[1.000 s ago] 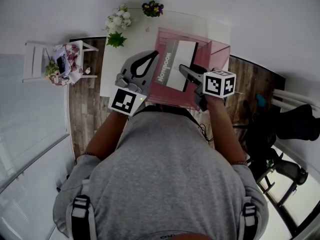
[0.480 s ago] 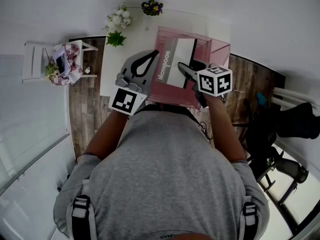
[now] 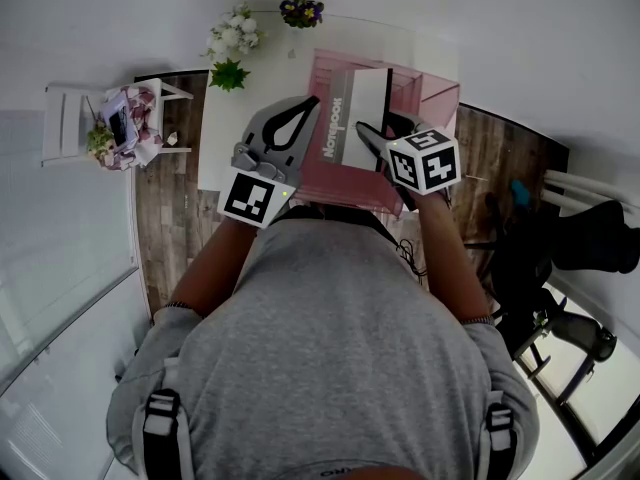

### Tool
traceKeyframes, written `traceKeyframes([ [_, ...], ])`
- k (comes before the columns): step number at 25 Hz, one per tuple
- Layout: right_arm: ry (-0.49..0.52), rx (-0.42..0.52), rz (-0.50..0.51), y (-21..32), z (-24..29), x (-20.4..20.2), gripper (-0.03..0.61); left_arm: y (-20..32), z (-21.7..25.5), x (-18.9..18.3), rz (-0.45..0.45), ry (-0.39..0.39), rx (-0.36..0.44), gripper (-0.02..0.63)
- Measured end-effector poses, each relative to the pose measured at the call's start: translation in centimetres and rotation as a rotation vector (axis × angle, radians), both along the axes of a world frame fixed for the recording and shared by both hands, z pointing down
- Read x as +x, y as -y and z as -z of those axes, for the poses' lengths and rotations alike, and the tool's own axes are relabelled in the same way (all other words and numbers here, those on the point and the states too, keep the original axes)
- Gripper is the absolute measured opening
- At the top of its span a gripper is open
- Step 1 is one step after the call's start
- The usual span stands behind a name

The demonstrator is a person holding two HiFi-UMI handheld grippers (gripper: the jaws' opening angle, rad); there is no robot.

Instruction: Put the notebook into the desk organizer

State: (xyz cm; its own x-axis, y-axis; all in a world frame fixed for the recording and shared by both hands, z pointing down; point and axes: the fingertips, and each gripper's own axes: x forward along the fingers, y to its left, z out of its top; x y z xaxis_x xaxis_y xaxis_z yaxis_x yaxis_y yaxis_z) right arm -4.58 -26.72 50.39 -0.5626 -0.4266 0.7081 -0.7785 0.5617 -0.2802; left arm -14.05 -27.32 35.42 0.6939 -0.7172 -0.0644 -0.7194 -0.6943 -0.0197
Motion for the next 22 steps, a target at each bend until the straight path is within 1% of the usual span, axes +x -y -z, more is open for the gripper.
traceKeyframes([
  [6,-0.173,0.059,0.07,-0.4,-1.0,0.3,0.256,0.0,0.1,0.0,0.003,-0.002,0.001,0.02],
  [10,-0.25,0.075,0.093,-0.5,-1.4,0.8,0.261,-0.2,0.1,0.3,-0.007,-0.003,0.0,0.02],
  [18,-0.327,0.078,0.111,-0.8,-2.1,1.4,0.278,-0.6,-0.1,0.7,-0.02,0.002,0.001,0.02],
  [22,-0.341,0.073,0.105,-0.7,-2.5,2.0,0.295,-0.6,-0.2,0.9,-0.027,0.01,0.004,0.02],
])
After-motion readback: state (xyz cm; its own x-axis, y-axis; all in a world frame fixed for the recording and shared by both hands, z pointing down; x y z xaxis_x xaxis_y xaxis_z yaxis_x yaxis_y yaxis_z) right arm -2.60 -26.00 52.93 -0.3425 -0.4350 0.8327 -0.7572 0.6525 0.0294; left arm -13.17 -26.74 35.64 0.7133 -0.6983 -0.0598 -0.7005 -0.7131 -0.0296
